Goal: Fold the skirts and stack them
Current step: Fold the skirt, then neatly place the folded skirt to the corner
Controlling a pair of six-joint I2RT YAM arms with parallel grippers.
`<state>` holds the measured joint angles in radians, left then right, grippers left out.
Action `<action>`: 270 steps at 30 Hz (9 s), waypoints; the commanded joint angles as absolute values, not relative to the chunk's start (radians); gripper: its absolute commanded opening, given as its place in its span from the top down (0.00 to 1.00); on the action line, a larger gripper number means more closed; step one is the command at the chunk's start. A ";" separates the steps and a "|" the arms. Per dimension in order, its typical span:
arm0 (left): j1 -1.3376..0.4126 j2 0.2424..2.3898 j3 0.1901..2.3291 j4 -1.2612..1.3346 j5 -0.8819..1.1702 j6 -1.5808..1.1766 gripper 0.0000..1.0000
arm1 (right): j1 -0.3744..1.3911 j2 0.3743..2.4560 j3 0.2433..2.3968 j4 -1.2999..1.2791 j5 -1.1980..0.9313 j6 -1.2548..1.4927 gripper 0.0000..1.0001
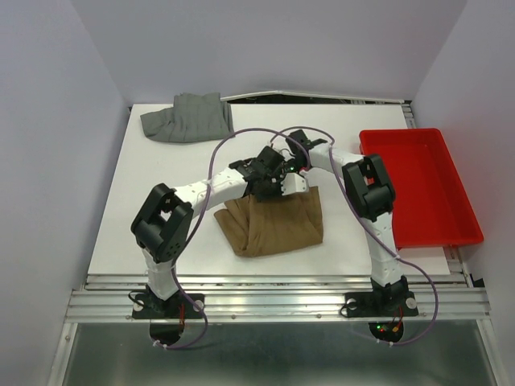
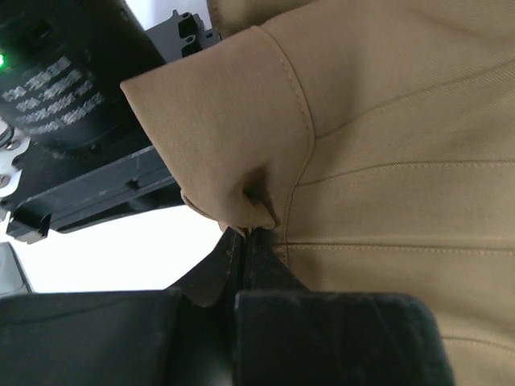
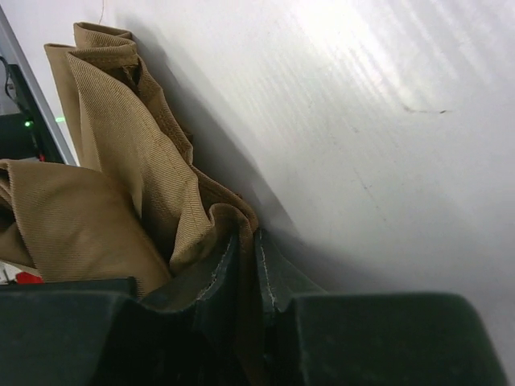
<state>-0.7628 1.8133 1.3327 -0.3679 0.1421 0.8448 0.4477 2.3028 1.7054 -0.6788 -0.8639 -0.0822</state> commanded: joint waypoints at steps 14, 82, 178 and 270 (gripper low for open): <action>-0.736 1.750 1.324 -0.152 -0.064 0.815 0.38 | 0.321 2.286 1.983 -0.676 -0.383 0.011 0.55; -0.161 1.716 1.020 0.123 0.669 -0.689 0.98 | 0.681 2.117 1.707 -0.367 -0.483 0.503 0.40; -0.331 1.905 0.525 1.253 0.785 -0.923 0.21 | 0.723 2.079 1.789 -0.232 -0.469 0.574 0.99; -0.008 2.123 1.882 0.315 0.069 -0.030 1.00 | 0.204 1.781 1.480 -0.344 -0.331 0.327 0.00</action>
<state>-0.0586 2.2147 1.9034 0.1879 0.0639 0.0357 0.2100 1.8252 1.4887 -0.3836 -0.3157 0.3321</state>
